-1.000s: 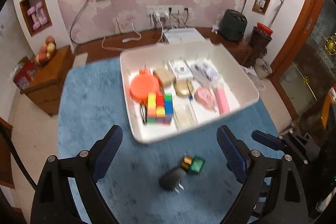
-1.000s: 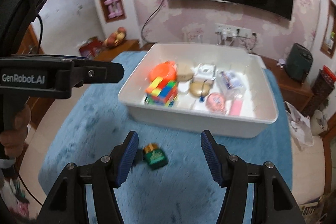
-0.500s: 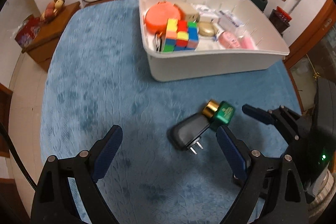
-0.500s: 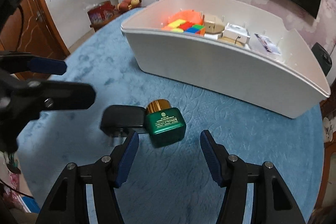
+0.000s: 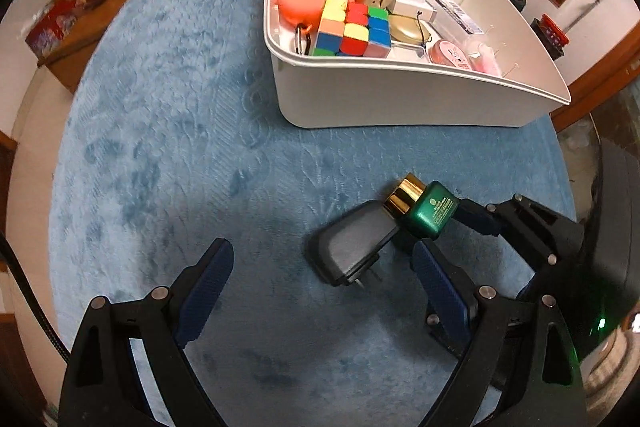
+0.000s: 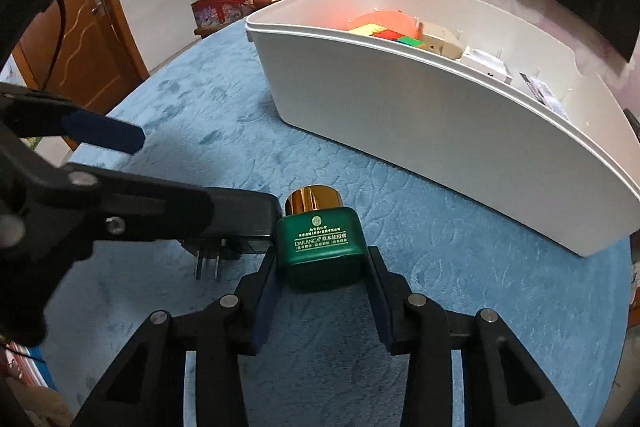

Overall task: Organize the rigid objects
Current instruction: 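Grasp the black charger plug with the left gripper while the right grasps the green jar, then carry the black plug and green jar into the bin and open both grippers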

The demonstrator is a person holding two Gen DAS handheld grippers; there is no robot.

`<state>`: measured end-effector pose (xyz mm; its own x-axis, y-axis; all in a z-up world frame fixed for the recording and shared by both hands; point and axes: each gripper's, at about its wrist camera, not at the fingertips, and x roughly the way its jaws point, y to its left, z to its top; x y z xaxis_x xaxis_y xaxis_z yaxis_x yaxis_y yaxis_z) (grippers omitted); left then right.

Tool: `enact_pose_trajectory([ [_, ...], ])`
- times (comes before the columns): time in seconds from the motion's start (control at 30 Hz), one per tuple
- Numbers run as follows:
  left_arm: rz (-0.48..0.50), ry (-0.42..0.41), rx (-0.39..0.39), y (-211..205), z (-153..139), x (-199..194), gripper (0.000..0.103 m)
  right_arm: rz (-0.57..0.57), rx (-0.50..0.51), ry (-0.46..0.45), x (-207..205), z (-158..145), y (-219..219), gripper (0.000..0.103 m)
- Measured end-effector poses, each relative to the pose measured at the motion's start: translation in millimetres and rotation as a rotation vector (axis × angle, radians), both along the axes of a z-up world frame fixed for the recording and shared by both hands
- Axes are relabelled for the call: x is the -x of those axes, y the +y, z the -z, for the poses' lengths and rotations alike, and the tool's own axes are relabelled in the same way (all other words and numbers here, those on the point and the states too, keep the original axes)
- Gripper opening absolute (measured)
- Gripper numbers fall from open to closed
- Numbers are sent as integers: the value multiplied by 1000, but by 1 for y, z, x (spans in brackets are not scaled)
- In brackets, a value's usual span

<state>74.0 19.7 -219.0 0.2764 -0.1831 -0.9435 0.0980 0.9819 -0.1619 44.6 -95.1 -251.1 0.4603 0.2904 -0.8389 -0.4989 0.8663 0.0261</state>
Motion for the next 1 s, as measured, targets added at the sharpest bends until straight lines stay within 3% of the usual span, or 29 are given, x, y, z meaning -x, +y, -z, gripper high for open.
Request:
enact_pose_trajectory([
  [0.33,-172,158,63,-8,29,-17,93,87,-33,15,-1,0,-25,41],
  [0.77,-402,238,-29,-23,54,-19,91,99,-65,29,-2,0,-34,41],
  [1.0,-447,233,-108,-32,57,-15,70,103,-76,36,-4,0,-35,41],
])
